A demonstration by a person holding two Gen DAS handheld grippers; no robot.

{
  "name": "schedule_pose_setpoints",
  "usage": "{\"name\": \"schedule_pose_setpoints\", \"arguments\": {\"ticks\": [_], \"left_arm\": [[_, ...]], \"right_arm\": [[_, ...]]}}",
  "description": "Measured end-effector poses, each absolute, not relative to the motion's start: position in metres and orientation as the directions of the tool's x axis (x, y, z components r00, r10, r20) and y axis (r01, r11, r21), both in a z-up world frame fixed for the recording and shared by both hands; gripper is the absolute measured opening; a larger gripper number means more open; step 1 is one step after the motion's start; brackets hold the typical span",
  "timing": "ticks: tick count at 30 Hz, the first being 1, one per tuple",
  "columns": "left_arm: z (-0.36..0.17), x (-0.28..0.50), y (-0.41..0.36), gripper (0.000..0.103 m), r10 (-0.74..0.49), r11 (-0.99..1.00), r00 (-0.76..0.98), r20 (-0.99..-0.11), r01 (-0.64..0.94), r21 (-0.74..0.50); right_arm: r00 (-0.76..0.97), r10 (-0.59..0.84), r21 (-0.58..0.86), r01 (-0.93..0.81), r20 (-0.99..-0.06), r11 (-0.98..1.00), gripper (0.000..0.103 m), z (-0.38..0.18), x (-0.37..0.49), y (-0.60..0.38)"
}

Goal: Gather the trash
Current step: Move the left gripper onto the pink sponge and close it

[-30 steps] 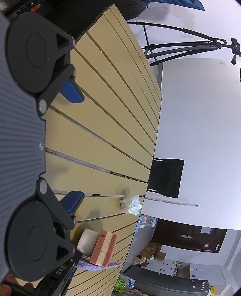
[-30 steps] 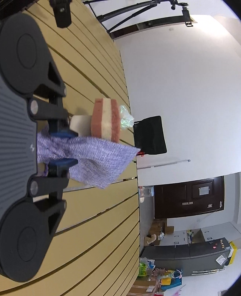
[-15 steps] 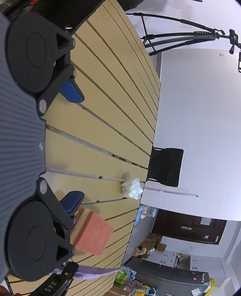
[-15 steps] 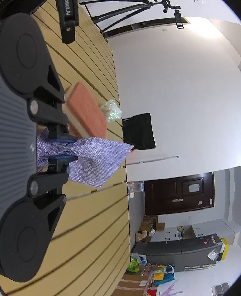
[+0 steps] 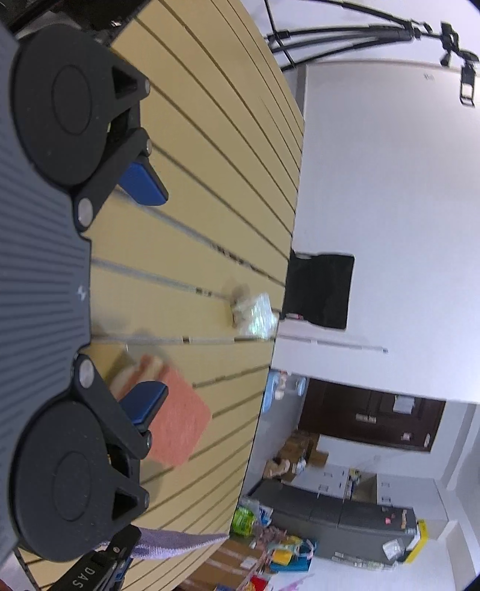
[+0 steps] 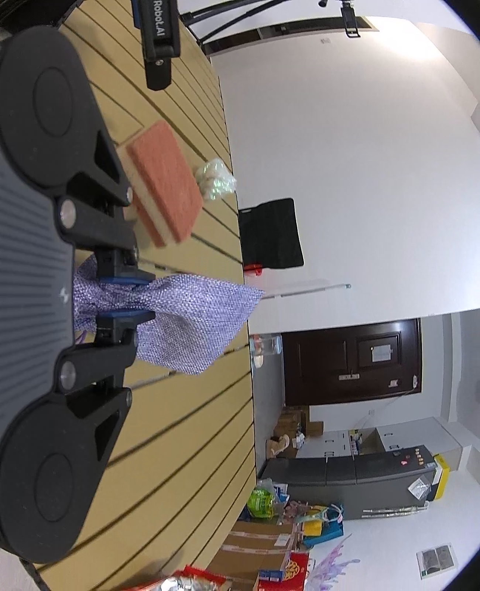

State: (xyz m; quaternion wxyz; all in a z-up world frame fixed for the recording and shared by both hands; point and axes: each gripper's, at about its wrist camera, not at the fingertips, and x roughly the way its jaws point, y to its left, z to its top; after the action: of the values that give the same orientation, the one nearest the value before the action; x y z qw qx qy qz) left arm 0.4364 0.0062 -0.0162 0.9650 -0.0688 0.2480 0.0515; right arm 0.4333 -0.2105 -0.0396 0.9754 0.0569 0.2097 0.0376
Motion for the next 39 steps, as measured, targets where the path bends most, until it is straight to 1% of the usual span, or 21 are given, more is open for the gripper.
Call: {"name": "schedule_pose_setpoints", "arguments": {"ticks": [7, 11, 16, 21, 26, 30, 33, 39], "left_arm": [[-0.016, 0.441, -0.026, 0.103, 0.006, 0.998, 0.895, -0.447, -0.031, -0.047], [-0.019, 0.449, -0.034, 0.103, -0.045, 0.998, 0.893, -0.448, 0.019, -0.061], [-0.028, 0.464, -0.039, 0.103, -0.081, 0.996, 0.881, -0.466, 0.058, -0.063], [-0.034, 0.472, -0.044, 0.103, -0.129, 0.991, 0.877, -0.464, 0.102, -0.083], [-0.038, 0.478, -0.051, 0.103, -0.129, 0.992, 0.875, -0.467, 0.117, -0.056], [-0.041, 0.484, -0.05, 0.103, -0.106, 0.994, 0.869, -0.484, 0.096, -0.047], [-0.043, 0.488, -0.047, 0.103, -0.115, 0.993, 0.863, -0.492, 0.098, -0.062], [-0.048, 0.491, -0.048, 0.103, -0.127, 0.992, 0.857, -0.499, 0.117, -0.052]], "right_arm": [[0.91, 0.064, 0.125, -0.014, -0.41, 0.992, 0.012, -0.04, 0.429, -0.233], [0.907, 0.051, 0.122, 0.001, -0.417, 0.993, 0.012, -0.041, 0.432, -0.241], [0.9, 0.042, 0.122, 0.012, -0.434, 0.992, 0.012, -0.045, 0.435, -0.247], [0.896, 0.041, 0.119, 0.013, -0.442, 0.993, 0.012, -0.047, 0.438, -0.248], [0.89, 0.048, 0.128, 0.011, -0.453, 0.992, 0.012, -0.051, 0.441, -0.25], [0.886, 0.053, 0.128, 0.008, -0.462, 0.992, 0.012, -0.053, 0.447, -0.247], [0.884, 0.055, 0.129, 0.006, -0.464, 0.992, 0.012, -0.053, 0.449, -0.248], [0.884, 0.053, 0.13, 0.009, -0.465, 0.992, 0.012, -0.056, 0.453, -0.247]]}}
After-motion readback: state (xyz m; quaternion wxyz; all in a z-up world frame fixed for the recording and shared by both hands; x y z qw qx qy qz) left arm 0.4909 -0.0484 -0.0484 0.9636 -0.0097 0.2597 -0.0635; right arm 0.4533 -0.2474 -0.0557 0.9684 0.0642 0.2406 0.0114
